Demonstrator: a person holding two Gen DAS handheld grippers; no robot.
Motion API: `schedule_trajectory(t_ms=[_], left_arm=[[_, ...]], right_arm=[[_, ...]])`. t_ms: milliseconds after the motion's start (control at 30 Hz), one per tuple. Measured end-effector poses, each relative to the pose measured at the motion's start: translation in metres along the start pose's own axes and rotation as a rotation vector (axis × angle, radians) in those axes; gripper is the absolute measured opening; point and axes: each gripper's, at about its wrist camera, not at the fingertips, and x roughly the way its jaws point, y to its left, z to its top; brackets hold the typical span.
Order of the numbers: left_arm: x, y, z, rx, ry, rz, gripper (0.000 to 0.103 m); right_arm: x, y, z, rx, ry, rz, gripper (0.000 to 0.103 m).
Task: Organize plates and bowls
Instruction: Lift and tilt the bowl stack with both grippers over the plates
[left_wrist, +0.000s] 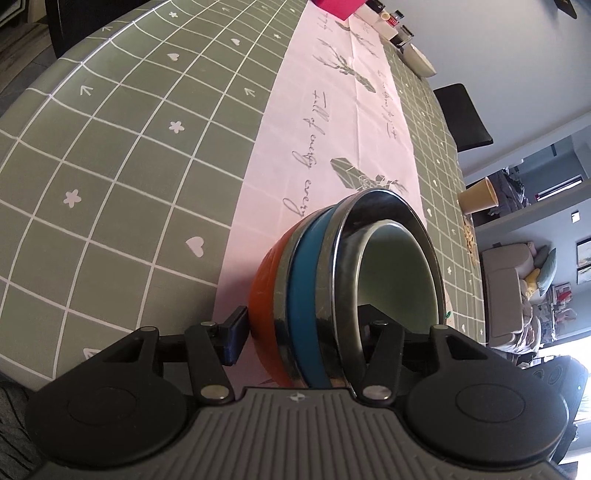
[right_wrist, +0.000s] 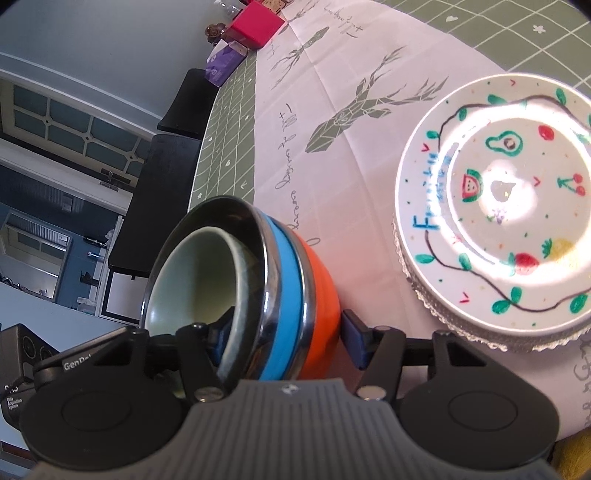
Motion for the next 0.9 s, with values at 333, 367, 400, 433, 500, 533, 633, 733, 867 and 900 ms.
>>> schedule_trajectory(t_ms=[333, 367, 400, 433, 500, 533, 633, 733, 867, 900], left_arm=[[0.006, -0.032, 0.005, 0.056, -0.012, -0.092, 0.062], [0.008, -0.037, 0.005, 0.063, -0.007, -0.101, 0.062], [0.011, -0.042, 0.005, 0.070, -0.003, -0.110, 0.062], [0.014, -0.047, 0.005, 0.083, -0.001, -0.117, 0.062], [0.021, -0.057, 0.005, 0.107, 0.010, -0.131, 0.062], [0.026, -0.061, 0.005, 0.112, 0.020, -0.137, 0.062], [0.041, -0.074, 0.004, 0.115, 0.063, -0.152, 0.062], [0.053, -0.089, 0.003, 0.138, 0.088, -0.153, 0.062], [0.070, -0.104, 0.001, 0.167, 0.126, -0.165, 0.062], [0.074, -0.107, 0.001, 0.170, 0.140, -0.168, 0.062]], right_arm=[[-0.035, 0.009, 0.013, -0.074, -0.111, -0.037, 0.058], [-0.040, 0.009, 0.013, -0.083, -0.126, -0.046, 0.058], [-0.044, 0.008, 0.015, -0.085, -0.139, -0.053, 0.058], [-0.049, 0.006, 0.016, -0.084, -0.151, -0.060, 0.058], [-0.058, 0.000, 0.020, -0.071, -0.168, -0.073, 0.058], [-0.062, -0.003, 0.022, -0.063, -0.174, -0.083, 0.058], [-0.074, -0.013, 0.027, -0.066, -0.194, -0.115, 0.058], [-0.085, -0.026, 0.030, -0.043, -0.208, -0.135, 0.058], [-0.096, -0.039, 0.035, -0.024, -0.215, -0.156, 0.058], [-0.099, -0.043, 0.037, -0.024, -0.211, -0.162, 0.058]])
